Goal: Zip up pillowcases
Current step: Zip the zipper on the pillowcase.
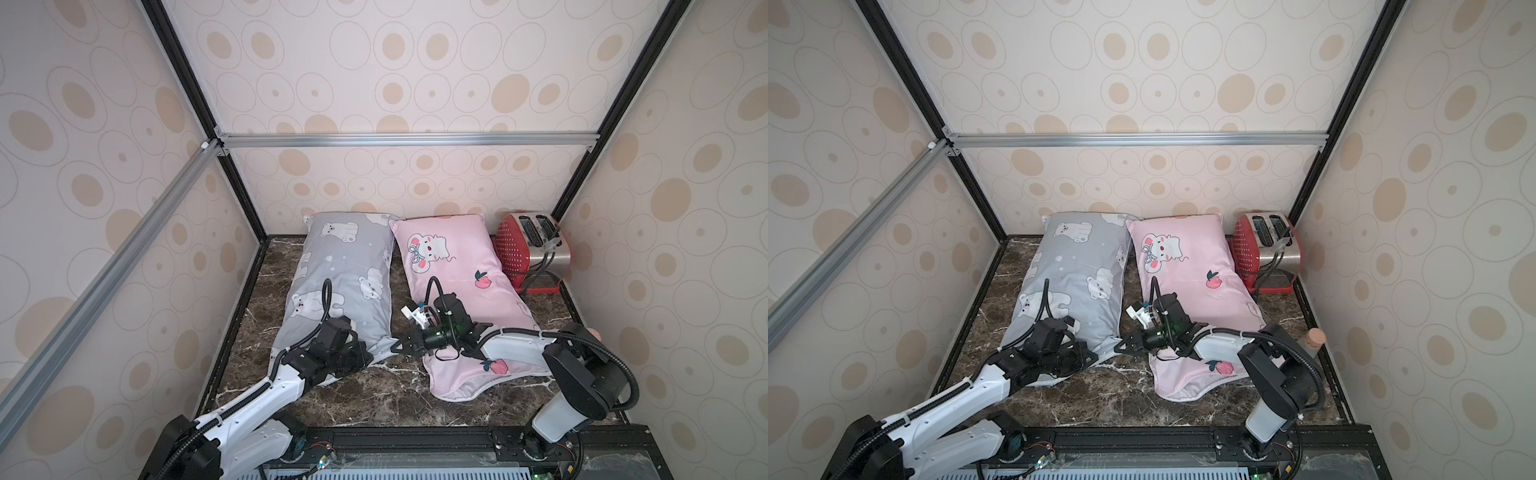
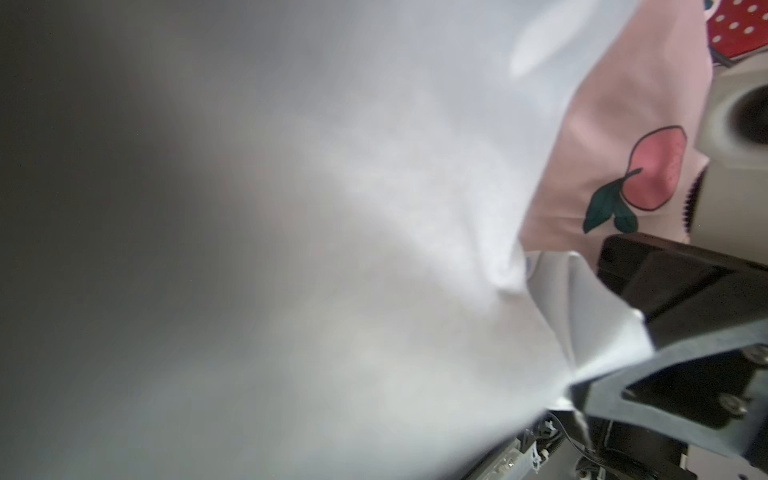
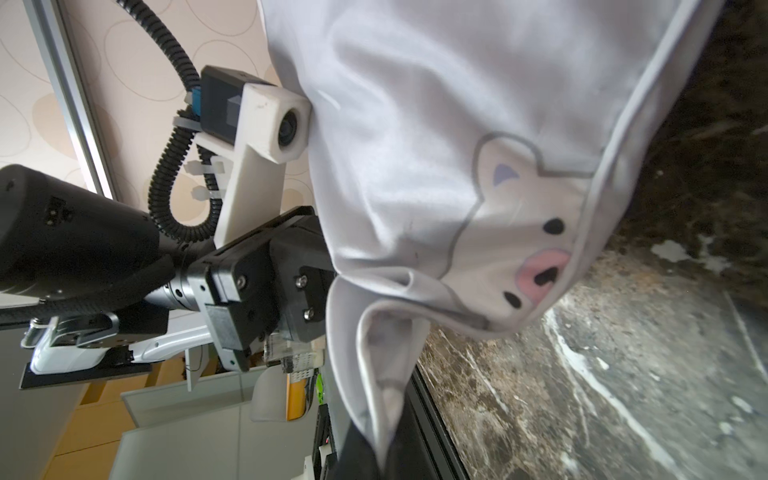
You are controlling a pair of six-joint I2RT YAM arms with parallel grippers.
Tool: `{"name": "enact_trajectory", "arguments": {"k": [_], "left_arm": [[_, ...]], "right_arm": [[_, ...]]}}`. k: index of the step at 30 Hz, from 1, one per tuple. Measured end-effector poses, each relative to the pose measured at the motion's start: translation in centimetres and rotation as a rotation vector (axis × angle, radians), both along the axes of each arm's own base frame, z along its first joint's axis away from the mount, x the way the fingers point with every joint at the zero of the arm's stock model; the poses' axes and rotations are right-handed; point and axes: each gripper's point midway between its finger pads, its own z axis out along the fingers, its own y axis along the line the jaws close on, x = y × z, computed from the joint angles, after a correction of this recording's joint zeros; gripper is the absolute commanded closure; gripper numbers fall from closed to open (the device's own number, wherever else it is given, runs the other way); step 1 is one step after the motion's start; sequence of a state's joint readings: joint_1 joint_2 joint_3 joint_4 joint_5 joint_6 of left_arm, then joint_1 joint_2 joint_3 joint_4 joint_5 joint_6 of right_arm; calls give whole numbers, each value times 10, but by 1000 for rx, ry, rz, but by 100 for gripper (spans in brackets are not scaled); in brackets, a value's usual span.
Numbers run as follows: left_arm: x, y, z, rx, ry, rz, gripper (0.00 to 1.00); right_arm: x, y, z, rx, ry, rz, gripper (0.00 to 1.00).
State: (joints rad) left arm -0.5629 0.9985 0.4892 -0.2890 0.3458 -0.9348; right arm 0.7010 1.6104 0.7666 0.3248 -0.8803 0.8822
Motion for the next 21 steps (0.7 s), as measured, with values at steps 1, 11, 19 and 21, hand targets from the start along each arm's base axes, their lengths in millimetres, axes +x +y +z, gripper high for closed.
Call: {"name": "enact_trajectory", "arguments": {"k": [1, 11, 19, 21], "left_arm": [[0, 4, 0, 16, -3, 9, 100], [-12, 48, -9, 188, 19, 89, 100], [-22, 73, -18, 293, 54, 135, 100], [-24, 77, -21, 311, 59, 144, 100]], "right_arm": [[1, 0, 3, -8, -10, 1, 100], [30, -5, 51, -64, -150, -14, 100], [64, -18, 85, -98, -248, -66, 100], [72, -21, 93, -99, -270, -80, 100]]}}
